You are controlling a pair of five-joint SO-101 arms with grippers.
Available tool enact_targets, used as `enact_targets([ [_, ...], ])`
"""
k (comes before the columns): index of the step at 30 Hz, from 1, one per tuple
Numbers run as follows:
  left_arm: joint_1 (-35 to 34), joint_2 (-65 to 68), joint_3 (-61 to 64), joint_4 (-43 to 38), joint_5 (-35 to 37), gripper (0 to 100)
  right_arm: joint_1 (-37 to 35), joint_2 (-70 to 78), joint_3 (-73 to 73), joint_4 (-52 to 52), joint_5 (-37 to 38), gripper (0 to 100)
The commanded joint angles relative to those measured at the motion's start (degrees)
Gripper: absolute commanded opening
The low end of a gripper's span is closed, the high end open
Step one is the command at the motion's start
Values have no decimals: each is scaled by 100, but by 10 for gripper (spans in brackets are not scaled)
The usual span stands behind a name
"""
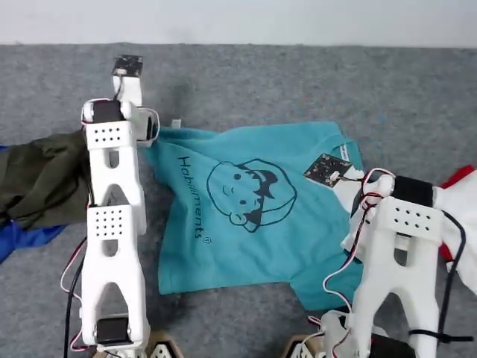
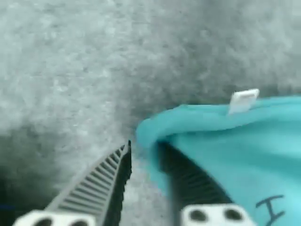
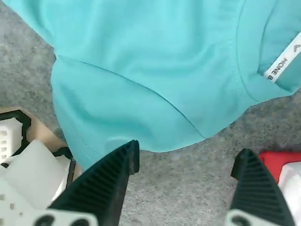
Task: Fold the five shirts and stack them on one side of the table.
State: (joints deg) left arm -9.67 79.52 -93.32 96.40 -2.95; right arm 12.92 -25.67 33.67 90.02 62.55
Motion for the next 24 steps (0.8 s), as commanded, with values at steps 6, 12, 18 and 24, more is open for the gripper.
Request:
enact_targets([
  [6,26,-1433,-189,492,774,265,48,4,-211,84,-79,318],
  [12,-299,-2127,1174,457,730,266,48,4,-211,66,-70,318],
  [18,-273,-3525,3301,440,738,269,40,4,-211,4,-70,318],
  [24,281,-5099,5640,448,721,269,40,4,-211,-31,-53,318],
])
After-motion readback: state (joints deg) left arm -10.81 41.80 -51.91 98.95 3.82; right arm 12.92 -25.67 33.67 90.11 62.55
